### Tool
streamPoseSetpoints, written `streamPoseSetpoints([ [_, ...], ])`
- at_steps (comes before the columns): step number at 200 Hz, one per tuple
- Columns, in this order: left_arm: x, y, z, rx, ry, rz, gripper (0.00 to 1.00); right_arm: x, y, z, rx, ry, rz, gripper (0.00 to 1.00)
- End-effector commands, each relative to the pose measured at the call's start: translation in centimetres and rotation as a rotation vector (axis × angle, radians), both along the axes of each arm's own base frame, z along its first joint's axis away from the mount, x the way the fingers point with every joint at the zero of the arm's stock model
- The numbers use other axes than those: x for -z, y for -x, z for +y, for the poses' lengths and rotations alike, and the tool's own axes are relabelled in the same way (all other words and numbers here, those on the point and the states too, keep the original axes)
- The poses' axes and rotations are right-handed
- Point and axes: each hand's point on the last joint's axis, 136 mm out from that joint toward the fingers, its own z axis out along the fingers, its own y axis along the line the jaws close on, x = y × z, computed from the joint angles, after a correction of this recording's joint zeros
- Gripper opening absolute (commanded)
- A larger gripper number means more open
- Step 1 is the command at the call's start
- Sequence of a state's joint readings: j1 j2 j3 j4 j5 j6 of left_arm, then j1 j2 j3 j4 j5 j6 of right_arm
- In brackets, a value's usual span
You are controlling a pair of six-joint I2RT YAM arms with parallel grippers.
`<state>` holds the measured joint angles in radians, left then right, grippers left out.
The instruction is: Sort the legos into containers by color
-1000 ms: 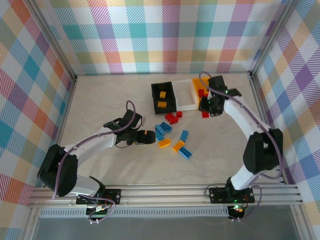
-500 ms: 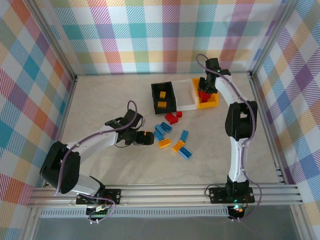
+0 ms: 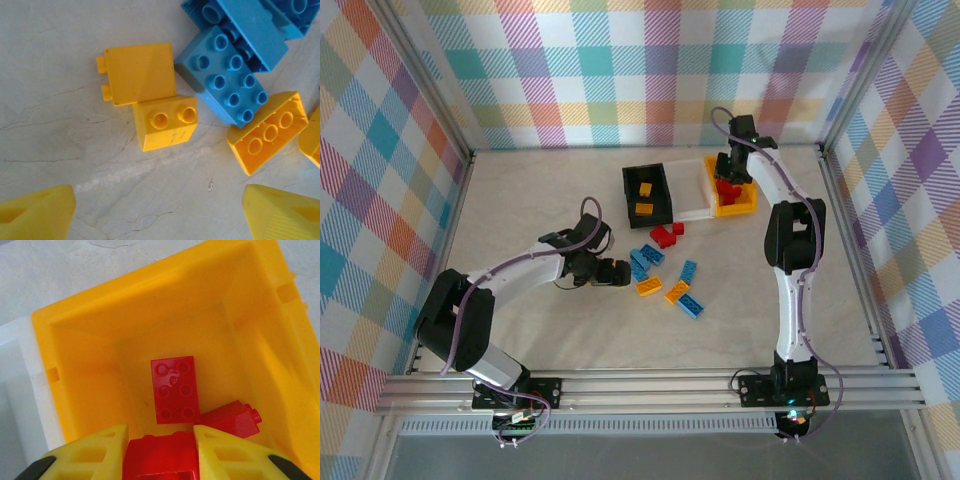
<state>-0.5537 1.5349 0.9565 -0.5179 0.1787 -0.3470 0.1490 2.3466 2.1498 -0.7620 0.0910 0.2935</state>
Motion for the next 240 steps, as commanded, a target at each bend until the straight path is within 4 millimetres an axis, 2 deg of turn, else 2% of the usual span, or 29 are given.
streamPoseSetpoints([
  [1,-0.3,-0.6,-0.1,0.003,0.003,-0.007,0.87,-0.2,-0.5,-0.4,-0.017,-0.009,-0.008,0.31],
  [121,0.1,-0.2,0.5,0.004,-0.017,-0.003,0.87,0.1,-1.5,-0.3,-0.024,-0.007,-0.014,0.32],
  [128,0.1,-0.2,0.5,0.003,-0.017,-0.002,0.87,0.2,-1.5,-0.2,-0.024,-0.009,-0.012,0.35],
  [149,0.0,-0.2,0.5,0.005,-0.014,-0.004,0.87,-0.2,-1.3,-0.3,-0.018,-0.01,-0.012,0.57],
  [161,-0.1,-0.2,0.4,0.006,-0.011,-0.007,0.87,-0.7,-1.1,-0.3,-0.016,-0.013,-0.016,0.65],
  [190,-0.6,-0.1,0.3,0.004,0.003,-0.012,0.87,-3.2,-0.5,-0.2,-0.015,-0.031,-0.047,0.66],
  [215,-1.3,0.2,0.4,0.0,0.021,-0.027,0.87,-5.9,1.5,0.5,-0.036,-0.069,-0.072,0.66],
  [225,-1.6,0.3,0.4,0.0,0.031,-0.034,0.87,-7.0,2.9,1.1,-0.051,-0.087,-0.082,0.66],
  [240,-2.0,0.6,0.3,0.004,0.044,-0.044,0.87,-7.5,6.4,2.6,-0.091,-0.119,-0.084,0.66],
])
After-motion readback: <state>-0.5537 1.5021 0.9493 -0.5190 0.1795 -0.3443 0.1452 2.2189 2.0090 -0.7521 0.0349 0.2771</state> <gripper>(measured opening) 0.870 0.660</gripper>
